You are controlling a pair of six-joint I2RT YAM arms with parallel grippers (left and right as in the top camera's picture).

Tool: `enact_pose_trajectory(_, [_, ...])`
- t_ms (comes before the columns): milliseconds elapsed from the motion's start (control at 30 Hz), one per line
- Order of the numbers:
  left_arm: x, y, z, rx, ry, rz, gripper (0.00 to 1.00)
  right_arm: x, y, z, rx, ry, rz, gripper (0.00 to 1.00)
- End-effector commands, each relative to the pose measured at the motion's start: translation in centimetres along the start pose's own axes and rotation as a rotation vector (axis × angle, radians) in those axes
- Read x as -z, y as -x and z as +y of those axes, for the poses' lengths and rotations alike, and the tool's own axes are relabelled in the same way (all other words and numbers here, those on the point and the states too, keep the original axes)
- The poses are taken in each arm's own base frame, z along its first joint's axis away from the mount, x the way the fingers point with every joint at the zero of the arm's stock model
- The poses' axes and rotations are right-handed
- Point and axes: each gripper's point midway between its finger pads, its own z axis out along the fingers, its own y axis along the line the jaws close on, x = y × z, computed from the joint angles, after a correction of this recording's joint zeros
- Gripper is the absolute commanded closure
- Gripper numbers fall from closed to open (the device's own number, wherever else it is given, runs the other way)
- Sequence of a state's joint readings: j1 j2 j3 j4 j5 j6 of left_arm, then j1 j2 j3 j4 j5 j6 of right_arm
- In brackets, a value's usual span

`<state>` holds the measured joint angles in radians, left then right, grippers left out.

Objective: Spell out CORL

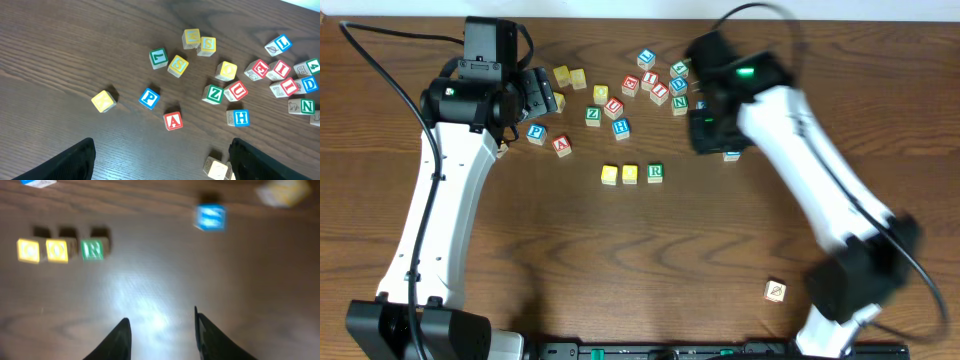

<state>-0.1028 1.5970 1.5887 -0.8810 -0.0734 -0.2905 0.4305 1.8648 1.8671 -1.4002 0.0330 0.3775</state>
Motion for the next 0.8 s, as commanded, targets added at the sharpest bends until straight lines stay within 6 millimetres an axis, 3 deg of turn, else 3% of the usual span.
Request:
enact_pose_trajectory(0, [0.1,-0.1,0.1,0.000,-0.001,0.000,0.16,5.5,-2.2,-3.5,-0.053,0.002,-0.037,0.60])
enact_pose_trajectory(133, [0.1,-0.1,0.1,0.000,-0.001,-0.001,0.16,6.4,-7.0,-5.1,-0.101,-0.024,0.067,0.53])
enact_pose_trajectory(200, [0.1,-0.1,0.1,0.000,-0.001,0.000,0.16,5.6,-9.8,-5.6,-0.140,-0.051,0.128,0.49])
enact_pose_trajectory(233, [0.1,-0.1,0.1,0.000,-0.001,0.000,0.16,4.4,-12.3,-6.2,-0.185,-0.081,0.180,0.45])
enact_pose_trajectory(367, [0.1,-0.1,0.1,0.000,-0.001,-0.001,0.16,1.4,-17.5,-7.7,-0.315,-0.136,0.279,0.40])
enact_pose_trajectory(567, [0.1,-0.1,0.1,0.000,-0.001,0.000,0.16,-3.6,-22.4,-8.3,-0.419,-0.161,0.389,0.37])
enact_pose_trajectory(767, [0.1,-0.1,0.1,0.000,-0.001,-0.001,0.16,-8.9,-25.0,-9.3,-0.520,-0.193,0.403,0.42])
